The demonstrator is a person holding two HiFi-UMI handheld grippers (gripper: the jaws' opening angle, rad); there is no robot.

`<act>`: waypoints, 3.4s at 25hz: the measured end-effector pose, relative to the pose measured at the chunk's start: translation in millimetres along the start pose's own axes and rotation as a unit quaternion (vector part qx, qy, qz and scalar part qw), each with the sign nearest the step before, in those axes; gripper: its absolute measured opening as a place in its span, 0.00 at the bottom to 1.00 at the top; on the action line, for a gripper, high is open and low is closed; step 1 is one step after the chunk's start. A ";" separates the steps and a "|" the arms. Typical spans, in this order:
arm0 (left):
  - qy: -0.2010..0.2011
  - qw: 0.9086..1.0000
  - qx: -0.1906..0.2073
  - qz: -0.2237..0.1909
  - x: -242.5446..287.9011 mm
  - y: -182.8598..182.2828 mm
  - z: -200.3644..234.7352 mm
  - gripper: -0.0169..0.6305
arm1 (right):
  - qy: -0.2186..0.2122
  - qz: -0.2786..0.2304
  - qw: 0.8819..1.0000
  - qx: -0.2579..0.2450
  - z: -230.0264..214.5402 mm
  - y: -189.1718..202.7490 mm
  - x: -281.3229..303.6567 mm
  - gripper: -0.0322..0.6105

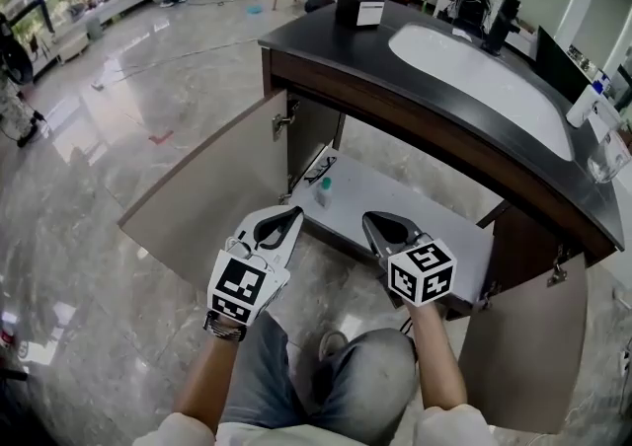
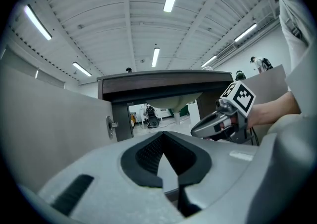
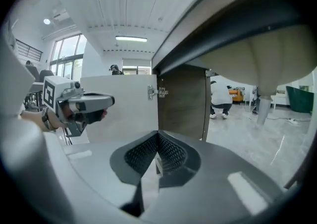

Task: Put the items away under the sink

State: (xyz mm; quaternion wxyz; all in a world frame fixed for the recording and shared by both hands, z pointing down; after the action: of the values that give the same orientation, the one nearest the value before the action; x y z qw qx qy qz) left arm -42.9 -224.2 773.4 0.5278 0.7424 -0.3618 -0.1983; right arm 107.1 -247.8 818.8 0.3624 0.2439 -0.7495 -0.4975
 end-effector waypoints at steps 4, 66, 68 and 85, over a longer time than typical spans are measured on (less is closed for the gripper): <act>0.004 1.000 0.005 -0.013 -4.4 -14.8 -2.6 0.03 | 0.002 -0.034 0.999 -0.015 20.0 -25.8 -30.0 0.06; -0.038 0.999 0.026 -0.021 -225.2 -633.4 148.4 0.04 | -0.049 -0.090 0.994 -0.039 320.0 -567.1 -368.3 0.06; -0.036 0.999 0.028 -0.023 -230.7 -637.0 144.4 0.04 | -0.043 -0.092 0.994 -0.039 324.1 -567.1 -374.1 0.06; -0.009 0.999 0.029 -0.027 -230.9 -638.8 123.0 0.04 | -0.002 -0.088 0.995 -0.041 323.2 -554.2 -393.5 0.06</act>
State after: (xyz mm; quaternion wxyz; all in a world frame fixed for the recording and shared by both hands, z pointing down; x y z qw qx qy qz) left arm -68.9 -14.9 116.1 0.4971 0.7650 -0.3523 -0.2086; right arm 99.2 7.9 110.9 0.3251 0.2933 -0.7048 -0.5581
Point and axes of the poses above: the fingertips, and each gripper's own axes: x forward along the fingers, z to its left, y out of its underside, the point moved 3 cm from there along -x, backward along the fingers, and after that the axes turned 12 degrees about x, right-handed, at the moved point
